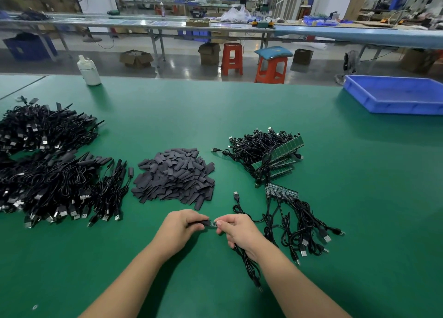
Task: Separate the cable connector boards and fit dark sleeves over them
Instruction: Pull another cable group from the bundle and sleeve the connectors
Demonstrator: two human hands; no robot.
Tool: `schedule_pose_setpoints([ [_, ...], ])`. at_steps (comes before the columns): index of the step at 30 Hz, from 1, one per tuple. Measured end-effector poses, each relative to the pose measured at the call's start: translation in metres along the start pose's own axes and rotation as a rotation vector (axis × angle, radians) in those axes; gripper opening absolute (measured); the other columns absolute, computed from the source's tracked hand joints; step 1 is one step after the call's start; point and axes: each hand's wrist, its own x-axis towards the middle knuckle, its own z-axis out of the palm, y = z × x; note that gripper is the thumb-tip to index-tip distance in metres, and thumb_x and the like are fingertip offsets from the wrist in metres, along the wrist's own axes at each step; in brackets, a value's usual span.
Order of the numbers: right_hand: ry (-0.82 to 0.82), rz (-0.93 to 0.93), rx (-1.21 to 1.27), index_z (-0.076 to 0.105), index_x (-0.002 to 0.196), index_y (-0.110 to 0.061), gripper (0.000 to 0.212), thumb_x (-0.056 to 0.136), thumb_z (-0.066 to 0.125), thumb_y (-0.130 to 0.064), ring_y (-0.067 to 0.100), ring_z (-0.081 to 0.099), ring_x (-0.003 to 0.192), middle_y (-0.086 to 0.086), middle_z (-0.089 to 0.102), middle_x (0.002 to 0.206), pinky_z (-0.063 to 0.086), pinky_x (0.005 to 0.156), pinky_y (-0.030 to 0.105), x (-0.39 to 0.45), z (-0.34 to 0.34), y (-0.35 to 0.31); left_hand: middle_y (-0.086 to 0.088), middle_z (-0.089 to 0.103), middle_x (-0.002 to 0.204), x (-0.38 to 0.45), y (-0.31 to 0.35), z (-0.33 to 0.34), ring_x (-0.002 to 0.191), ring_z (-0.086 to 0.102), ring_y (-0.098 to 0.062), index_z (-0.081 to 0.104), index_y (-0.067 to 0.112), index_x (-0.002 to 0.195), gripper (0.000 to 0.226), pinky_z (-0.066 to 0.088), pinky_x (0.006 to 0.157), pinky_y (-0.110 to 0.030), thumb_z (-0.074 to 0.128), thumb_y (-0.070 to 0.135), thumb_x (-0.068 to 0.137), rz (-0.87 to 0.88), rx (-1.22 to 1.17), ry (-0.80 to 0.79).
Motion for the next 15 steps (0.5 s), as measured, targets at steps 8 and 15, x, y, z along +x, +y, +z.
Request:
schedule_pose_setpoints([
  [8, -0.001, 0.008, 0.015, 0.069, 0.104, -0.013, 0.012, 0.098, 0.06, -0.015, 0.006, 0.038, 0.043, 0.0, 0.069, 0.079, 0.041, 0.046, 0.022, -0.001, 0.0, -0.001, 0.022, 0.069, 0.096, 0.0, -0.002, -0.001, 0.088, 0.06, 0.004, 0.076, 0.029, 0.106, 0.022, 0.047, 0.084, -0.016, 0.075, 0.022, 0.084, 0.054, 0.086, 0.001],
  [15, -0.06, -0.039, -0.055, 0.069, 0.104, -0.015, 0.011, 0.097, 0.062, -0.018, 0.007, 0.039, 0.042, 0.001, 0.074, 0.083, 0.044, 0.046, 0.024, 0.0, 0.0, 0.004, 0.021, 0.07, 0.091, -0.002, 0.009, 0.005, 0.084, 0.062, 0.004, 0.073, 0.035, 0.108, 0.023, 0.051, 0.081, -0.021, 0.072, 0.03, 0.086, 0.024, 0.081, -0.065],
])
